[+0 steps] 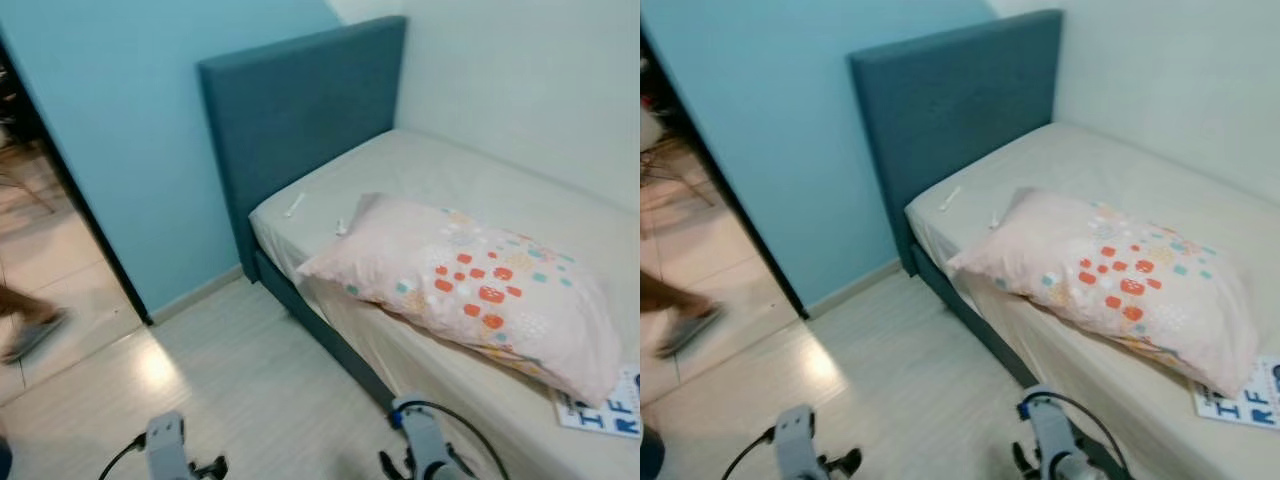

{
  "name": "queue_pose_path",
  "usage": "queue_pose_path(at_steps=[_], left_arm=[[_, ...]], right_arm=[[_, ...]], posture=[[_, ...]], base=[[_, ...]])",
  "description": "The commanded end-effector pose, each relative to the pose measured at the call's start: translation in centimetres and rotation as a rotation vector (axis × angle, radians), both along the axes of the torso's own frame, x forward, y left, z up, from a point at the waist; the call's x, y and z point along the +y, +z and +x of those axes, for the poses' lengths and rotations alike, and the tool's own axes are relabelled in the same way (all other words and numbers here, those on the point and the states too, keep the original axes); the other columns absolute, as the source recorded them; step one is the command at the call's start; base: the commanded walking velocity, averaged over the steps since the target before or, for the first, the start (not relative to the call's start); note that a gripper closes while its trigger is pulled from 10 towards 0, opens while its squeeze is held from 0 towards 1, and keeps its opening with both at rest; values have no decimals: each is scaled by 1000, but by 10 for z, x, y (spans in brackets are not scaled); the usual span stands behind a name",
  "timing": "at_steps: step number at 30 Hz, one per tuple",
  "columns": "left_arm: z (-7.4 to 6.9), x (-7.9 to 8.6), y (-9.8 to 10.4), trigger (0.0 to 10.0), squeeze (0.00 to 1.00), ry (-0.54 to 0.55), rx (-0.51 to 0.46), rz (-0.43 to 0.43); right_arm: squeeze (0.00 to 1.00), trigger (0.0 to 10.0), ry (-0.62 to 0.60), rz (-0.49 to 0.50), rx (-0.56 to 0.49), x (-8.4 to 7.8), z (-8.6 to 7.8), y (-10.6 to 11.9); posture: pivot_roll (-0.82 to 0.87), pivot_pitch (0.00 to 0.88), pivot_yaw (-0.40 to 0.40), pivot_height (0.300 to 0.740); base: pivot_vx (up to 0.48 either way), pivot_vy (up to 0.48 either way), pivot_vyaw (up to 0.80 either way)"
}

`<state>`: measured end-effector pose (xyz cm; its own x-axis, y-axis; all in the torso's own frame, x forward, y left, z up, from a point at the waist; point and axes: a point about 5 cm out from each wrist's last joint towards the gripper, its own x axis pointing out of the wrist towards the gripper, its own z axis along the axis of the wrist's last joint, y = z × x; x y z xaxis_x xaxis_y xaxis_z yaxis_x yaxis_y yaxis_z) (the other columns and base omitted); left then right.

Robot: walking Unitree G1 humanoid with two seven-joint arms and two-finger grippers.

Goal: Clean up the room

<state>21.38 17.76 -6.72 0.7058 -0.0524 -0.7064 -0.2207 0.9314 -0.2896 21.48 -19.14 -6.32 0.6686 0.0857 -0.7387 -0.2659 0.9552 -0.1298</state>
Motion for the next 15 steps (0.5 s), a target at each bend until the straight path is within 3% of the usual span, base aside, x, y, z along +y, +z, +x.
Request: queue_pose_path(at_steps=[1,14,15], left_arm=[[-14,6,-7,10000,0,6,37,7],[-9,7,-3,10000,0,-26,-16,-22],[-4,15,1,10000,0,-28,-41,-21]], right_arm=[[0,10000,14,15,-30,8,8,4],[0,10000,3,15,-40,7,9,5],[0,10000,0,15,-41,6,9,5]], posture=[[-114,78,53,740],[-116,95,53,740],[-115,96,52,740]], base=[[480,0,0],[480,0,0],[480,0,0]])
